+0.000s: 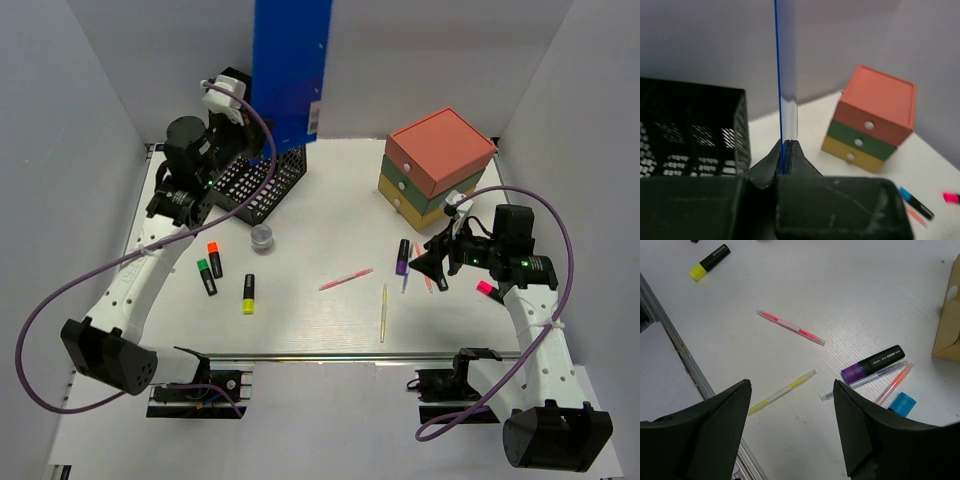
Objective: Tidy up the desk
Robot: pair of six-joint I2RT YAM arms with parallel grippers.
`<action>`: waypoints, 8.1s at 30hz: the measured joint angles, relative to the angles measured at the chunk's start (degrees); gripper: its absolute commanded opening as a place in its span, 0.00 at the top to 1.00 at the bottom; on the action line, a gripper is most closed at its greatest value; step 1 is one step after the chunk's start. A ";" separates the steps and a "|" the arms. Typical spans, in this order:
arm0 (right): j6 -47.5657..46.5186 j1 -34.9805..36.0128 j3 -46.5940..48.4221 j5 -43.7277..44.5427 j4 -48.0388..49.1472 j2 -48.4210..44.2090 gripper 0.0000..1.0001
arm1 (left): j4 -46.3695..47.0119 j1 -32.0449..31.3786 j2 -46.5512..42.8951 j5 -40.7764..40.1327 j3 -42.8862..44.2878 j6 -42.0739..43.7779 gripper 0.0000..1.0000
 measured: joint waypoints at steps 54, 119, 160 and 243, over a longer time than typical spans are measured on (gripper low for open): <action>-4.26 0.00 2.47 2.93 -1.33 6.82 0.28 | 41.29 15.61 17.29 9.31 -14.49 -3.39 1.00; -6.03 0.00 2.99 3.65 -1.01 9.01 0.26 | 28.92 16.00 13.86 4.22 -13.81 0.42 0.17; -6.40 0.00 0.59 1.62 0.48 2.36 0.25 | 38.62 15.89 20.44 12.04 -12.13 -0.39 1.00; 18.97 -2.97 18.56 5.49 0.33 14.82 0.43 | 1.66 -4.66 16.11 23.69 -2.86 -24.76 0.47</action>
